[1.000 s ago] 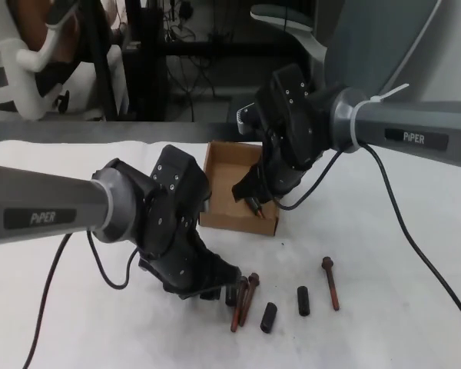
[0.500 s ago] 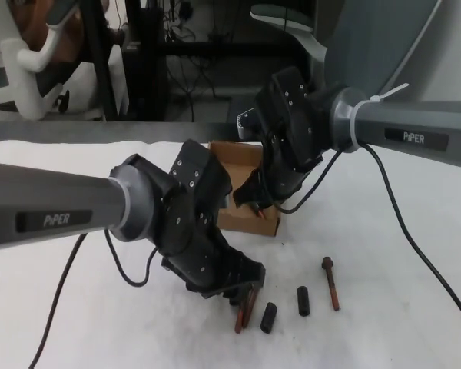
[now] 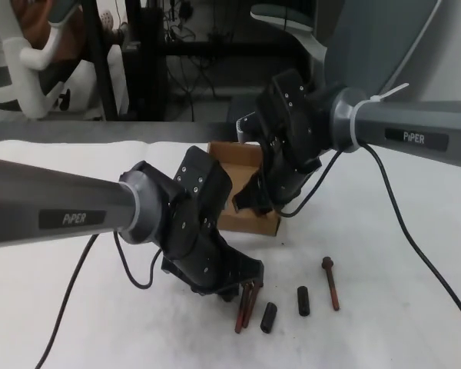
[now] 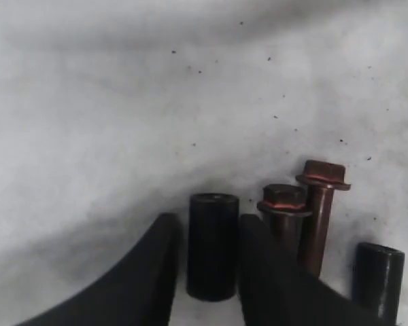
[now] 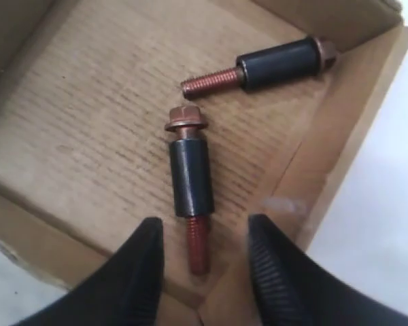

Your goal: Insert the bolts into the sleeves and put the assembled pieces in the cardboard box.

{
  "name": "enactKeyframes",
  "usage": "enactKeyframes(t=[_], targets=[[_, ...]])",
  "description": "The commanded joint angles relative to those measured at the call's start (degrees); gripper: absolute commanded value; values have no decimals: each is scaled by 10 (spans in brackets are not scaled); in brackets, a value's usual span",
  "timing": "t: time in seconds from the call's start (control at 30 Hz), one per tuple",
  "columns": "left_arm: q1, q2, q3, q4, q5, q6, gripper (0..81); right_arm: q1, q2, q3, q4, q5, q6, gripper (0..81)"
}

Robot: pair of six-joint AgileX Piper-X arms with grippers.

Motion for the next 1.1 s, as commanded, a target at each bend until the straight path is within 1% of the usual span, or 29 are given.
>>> enactKeyframes(t=[0.0, 0.03, 0.07, 0.27, 0.43, 0.53, 0.63, 0.73, 0.83, 0.97, 1.07], targets=[[-2, 15, -3, 10, -3, -6, 176, -3, -16, -6, 28, -6, -1, 395], [-2, 15, -4, 14, -4, -4, 118, -3, -21, -6, 36, -6, 0, 393], [-2, 15, -4, 17, -3, 2, 10, -3, -26, -6, 44, -6, 2, 392], [7, -5, -4, 29, 1, 55, 18, -14, -69, -5, 139, 2, 38, 392], [21, -68, -3, 28, 1, 128, 18, -36, -91, 13, 204, 12, 43, 392], [27, -121, 7, 8, 1, 171, 18, -42, -92, 30, 221, 11, 47, 392], [29, -168, 31, -49, 5, 191, 18, -42, -93, 49, 219, 1, 51, 392], [29, -215, 73, -149, 43, 191, 18, -41, -94, 65, 220, -2, 66, 392], [26, -252, 120, -246, 48, 191, 18, -42, -95, 79, 222, -2, 66, 392], [26, -279, 165, -313, 48, 181, 18, -42, -95, 92, 215, 3, 71, 392], [26, -284, 186, -345, 73, 165, 18, -42, -95, 110, 195, 11, 77, 392]])
